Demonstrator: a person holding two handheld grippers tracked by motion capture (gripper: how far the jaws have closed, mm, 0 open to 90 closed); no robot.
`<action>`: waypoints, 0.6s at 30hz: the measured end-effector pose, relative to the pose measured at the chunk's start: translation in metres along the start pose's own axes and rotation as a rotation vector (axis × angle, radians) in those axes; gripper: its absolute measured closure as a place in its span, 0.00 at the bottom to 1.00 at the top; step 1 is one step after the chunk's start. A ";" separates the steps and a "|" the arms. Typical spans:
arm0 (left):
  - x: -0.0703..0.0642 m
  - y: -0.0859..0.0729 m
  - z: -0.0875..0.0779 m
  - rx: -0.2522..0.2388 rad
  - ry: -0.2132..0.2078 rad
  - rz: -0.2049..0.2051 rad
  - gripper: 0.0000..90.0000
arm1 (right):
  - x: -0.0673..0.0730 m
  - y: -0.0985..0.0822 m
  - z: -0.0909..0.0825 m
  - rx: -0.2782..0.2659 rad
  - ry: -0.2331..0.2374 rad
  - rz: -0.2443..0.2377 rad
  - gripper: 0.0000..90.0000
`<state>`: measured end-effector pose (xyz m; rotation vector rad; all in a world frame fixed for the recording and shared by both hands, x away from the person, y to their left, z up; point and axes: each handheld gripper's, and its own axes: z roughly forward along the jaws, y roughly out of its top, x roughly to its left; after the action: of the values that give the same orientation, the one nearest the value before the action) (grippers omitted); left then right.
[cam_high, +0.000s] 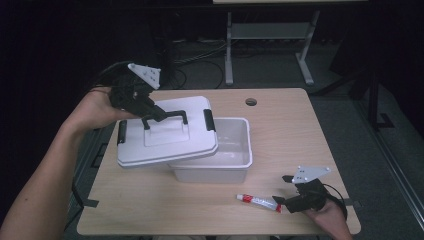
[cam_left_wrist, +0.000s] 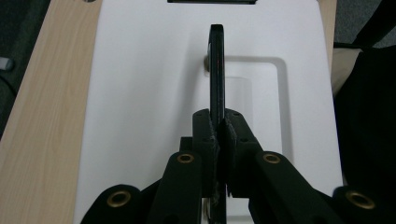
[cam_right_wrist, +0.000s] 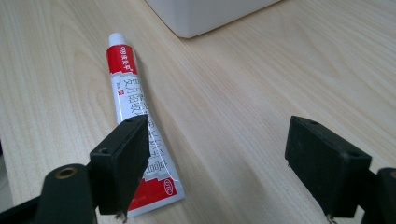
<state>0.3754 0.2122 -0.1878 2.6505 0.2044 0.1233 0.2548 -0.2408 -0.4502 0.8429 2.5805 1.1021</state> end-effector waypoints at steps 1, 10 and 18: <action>0.000 0.000 0.000 0.000 0.000 0.000 0.94 | 0.000 0.000 0.000 0.000 0.000 0.000 0.24; -0.007 -0.035 -0.013 -0.017 0.032 -0.052 0.94 | 0.001 0.001 0.000 0.001 -0.003 0.002 0.24; -0.012 -0.061 -0.022 -0.029 0.049 -0.092 0.94 | 0.001 0.002 0.000 0.002 -0.009 0.001 0.24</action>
<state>0.3535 0.2738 -0.1981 2.6054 0.3372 0.1599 0.2544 -0.2389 -0.4492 0.8480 2.5749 1.0933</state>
